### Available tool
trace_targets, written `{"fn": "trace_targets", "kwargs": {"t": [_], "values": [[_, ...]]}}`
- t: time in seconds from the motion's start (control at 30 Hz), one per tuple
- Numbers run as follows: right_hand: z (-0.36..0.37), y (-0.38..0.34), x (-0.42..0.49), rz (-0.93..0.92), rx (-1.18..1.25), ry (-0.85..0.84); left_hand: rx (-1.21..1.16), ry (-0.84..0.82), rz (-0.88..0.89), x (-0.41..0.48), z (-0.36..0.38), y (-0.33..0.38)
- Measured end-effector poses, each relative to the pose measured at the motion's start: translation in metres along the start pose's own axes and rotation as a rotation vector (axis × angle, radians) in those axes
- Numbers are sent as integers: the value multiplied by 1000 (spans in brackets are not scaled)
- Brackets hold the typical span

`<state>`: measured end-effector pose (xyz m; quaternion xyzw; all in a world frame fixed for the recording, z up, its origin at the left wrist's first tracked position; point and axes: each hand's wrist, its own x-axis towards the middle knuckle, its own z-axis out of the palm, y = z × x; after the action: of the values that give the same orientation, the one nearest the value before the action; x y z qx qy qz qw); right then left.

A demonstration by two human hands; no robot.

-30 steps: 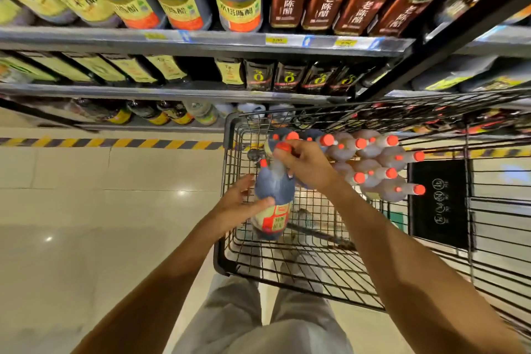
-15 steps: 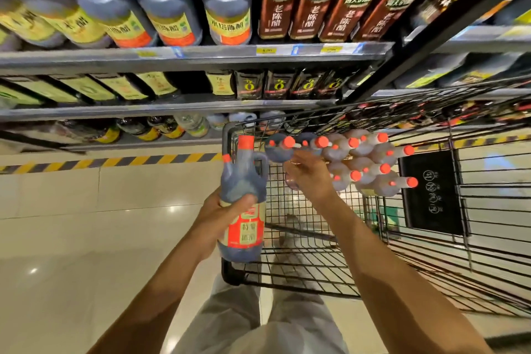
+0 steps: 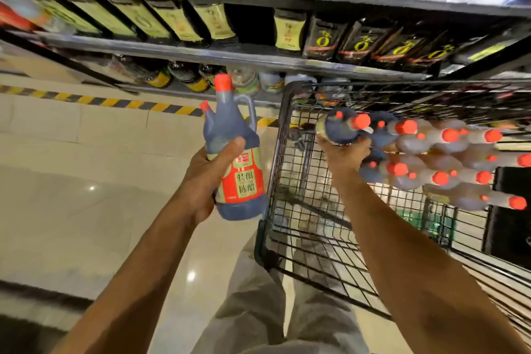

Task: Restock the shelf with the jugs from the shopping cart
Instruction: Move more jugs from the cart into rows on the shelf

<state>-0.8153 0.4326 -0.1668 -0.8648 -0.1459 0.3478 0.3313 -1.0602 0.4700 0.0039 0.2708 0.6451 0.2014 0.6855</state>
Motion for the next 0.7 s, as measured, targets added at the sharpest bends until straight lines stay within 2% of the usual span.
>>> {"fn": "trace_targets", "kwargs": {"t": [0.1,0.17,0.2,0.23,0.27,0.3,0.37,0.47,0.53,0.7], "values": [[0,-8,10,-154,-94,-5,0,17,-25,6,-2,-5],[6,-9,9,-136,-23,10,9,26,-39,11,-5,-11],[16,-2,12,-72,89,48,14,32,-47,14,-6,-13],[24,10,14,-74,48,98,19,37,-55,16,-8,-15],[28,18,16,-154,-16,163,20,43,-59,17,-9,-17],[32,19,11,-184,9,148,21,49,-63,19,-10,-19],[34,9,-1,-189,38,-11,30,57,-62,20,-12,-21],[35,-6,3,-169,121,71,32,75,-66,18,-17,-23],[31,-8,9,-92,251,-2,24,82,-72,14,-21,-24],[14,-8,-2,-23,295,-71,10,68,-60,-1,-25,-18]]}}
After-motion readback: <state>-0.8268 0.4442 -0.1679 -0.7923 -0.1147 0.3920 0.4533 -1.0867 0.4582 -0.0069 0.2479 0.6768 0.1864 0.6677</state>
